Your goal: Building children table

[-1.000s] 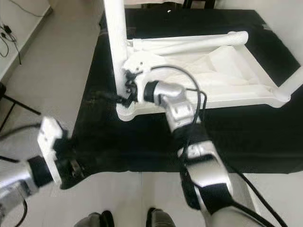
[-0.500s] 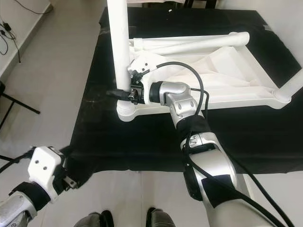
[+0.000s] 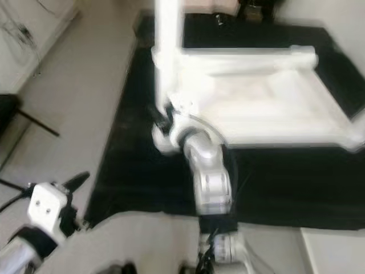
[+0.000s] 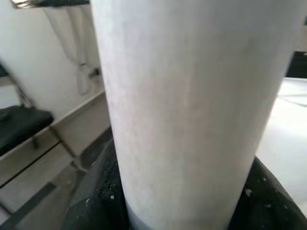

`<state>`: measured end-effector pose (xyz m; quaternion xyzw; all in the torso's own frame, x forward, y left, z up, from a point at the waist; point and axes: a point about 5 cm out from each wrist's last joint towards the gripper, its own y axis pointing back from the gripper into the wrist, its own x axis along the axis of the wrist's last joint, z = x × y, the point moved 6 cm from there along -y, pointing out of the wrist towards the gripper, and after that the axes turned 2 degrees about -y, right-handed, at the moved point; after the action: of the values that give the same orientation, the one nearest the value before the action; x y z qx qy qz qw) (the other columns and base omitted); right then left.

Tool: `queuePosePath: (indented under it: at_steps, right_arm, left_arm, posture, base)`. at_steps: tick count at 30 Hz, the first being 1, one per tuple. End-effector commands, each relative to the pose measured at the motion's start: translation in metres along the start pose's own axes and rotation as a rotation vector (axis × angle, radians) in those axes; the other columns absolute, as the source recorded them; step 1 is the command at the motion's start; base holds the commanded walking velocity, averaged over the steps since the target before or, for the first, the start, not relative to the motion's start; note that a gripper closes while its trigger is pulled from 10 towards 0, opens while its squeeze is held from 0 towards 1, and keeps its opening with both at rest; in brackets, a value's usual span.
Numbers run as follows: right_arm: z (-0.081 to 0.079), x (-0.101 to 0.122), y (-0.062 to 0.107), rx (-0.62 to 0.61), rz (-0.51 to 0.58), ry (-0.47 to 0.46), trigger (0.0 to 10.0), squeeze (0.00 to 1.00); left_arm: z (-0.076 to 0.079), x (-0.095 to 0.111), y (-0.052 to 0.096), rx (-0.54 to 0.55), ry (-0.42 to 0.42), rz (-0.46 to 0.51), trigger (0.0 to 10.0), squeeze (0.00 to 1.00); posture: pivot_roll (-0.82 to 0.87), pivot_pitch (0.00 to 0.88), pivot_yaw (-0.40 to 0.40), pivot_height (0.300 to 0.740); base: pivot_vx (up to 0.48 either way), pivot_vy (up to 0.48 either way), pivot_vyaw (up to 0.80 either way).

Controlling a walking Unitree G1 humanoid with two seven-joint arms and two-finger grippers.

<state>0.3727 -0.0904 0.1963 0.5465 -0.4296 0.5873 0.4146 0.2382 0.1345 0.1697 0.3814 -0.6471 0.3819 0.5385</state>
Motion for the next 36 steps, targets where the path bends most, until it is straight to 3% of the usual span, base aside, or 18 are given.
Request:
queuePosePath:
  at_steps: [1, 3, 4, 7, 8, 10, 13, 14, 15, 16, 18, 26, 27, 36]
  right_arm:
    - [-0.010, -0.049, 0.008, 0.066, -0.196, 0.009, 0.0, 0.00]
    - [-0.016, -0.048, 0.007, 0.105, -0.198, 0.017, 0.0, 0.00]
    - [-0.022, -0.048, 0.004, 0.148, -0.200, 0.015, 10.0, 0.00]
    - [-0.026, -0.048, 0.005, 0.165, -0.212, 0.007, 10.0, 0.00]
    - [-0.049, -0.032, -0.002, 0.383, -0.171, -0.003, 10.0, 1.00]
    - [-0.063, -0.011, -0.003, 0.537, -0.117, 0.027, 10.0, 1.00]
    - [-0.067, -0.004, -0.002, 0.584, -0.095, 0.052, 10.0, 1.00]
    - [-0.068, 0.006, -0.002, 0.669, -0.066, 0.060, 10.0, 0.57]
    - [-0.068, 0.006, -0.002, 0.669, -0.066, 0.060, 10.0, 0.57]
    - [-0.068, 0.016, -0.003, 0.773, -0.037, 0.099, 10.0, 0.00]
    - [-0.063, 0.026, -0.003, 0.921, -0.023, 0.153, 10.0, 0.00]
    - [-0.058, 0.029, -0.018, 1.017, -0.075, 0.177, 10.0, 0.00]
    - [-0.058, 0.029, -0.019, 1.046, -0.094, 0.159, 0.0, 0.00]
    - [-0.054, 0.027, -0.016, 1.168, -0.131, 0.154, 0.0, 0.00]
  left_arm:
    - [0.001, -0.009, -0.003, -0.025, 0.068, -0.028, 10.0, 0.00]
    - [0.000, -0.011, -0.004, -0.024, 0.087, -0.035, 10.0, 0.00]
    - [-0.004, -0.015, -0.005, -0.003, 0.055, -0.044, 10.0, 0.00]
    - [-0.007, -0.017, -0.006, 0.013, 0.030, -0.047, 10.0, 0.00]
    - [-0.013, -0.022, -0.009, 0.039, -0.017, -0.058, 10.0, 0.00]
    - [-0.014, -0.023, -0.011, 0.036, -0.027, -0.057, 10.0, 0.00]
    - [-0.013, -0.023, -0.012, 0.031, -0.025, -0.055, 10.0, 0.00]
    - [-0.011, -0.024, -0.013, 0.016, -0.020, -0.054, 10.0, 0.00]
    - [-0.011, -0.024, -0.013, 0.016, -0.020, -0.054, 10.0, 0.00]
    - [-0.009, -0.024, -0.014, 0.000, -0.012, -0.053, 10.0, 0.00]
    - [-0.005, -0.024, -0.016, -0.026, -0.002, -0.055, 10.0, 0.00]
    - [0.005, -0.024, -0.017, -0.060, 0.005, -0.050, 10.0, 0.00]
    - [0.008, -0.024, -0.017, -0.067, 0.012, -0.047, 10.0, 0.00]
    - [0.018, -0.022, -0.014, -0.104, 0.038, -0.035, 10.0, 0.00]
  posture:
    - [-0.13, 0.170, 0.001, 0.740]
    - [-0.12, 0.165, -0.005, 0.740]
    - [-0.11, 0.154, -0.010, 0.740]
    - [-0.11, 0.153, -0.011, 0.740]
    - [-0.09, 0.144, -0.012, 0.740]
    - [-0.08, 0.138, -0.018, 0.740]
    - [-0.08, 0.137, -0.020, 0.740]
    - [-0.08, 0.136, -0.024, 0.740]
    - [-0.08, 0.136, -0.024, 0.740]
    - [-0.07, 0.133, -0.028, 0.740]
    - [-0.07, 0.135, -0.032, 0.740]
    - [-0.05, 0.145, -0.049, 0.740]
    - [-0.05, 0.147, -0.051, 0.740]
    - [-0.04, 0.161, -0.053, 0.740]
  base:
    - [0.000, 0.000, 0.00]
    - [0.000, 0.000, 0.00]
    - [0.000, 0.000, 0.00]
    - [0.000, 0.000, 0.00]
    - [0.000, 0.000, 0.00]
    - [0.000, 0.000, 0.00]
    - [0.000, 0.000, 0.00]
    - [0.000, 0.000, 0.00]
    - [0.000, 0.000, 0.00]
    - [0.000, 0.000, 0.00]
    - [0.000, 0.000, 0.00]
    - [0.000, 0.000, 0.00]
    - [0.000, 0.000, 0.00]
    - [0.000, 0.000, 0.00]
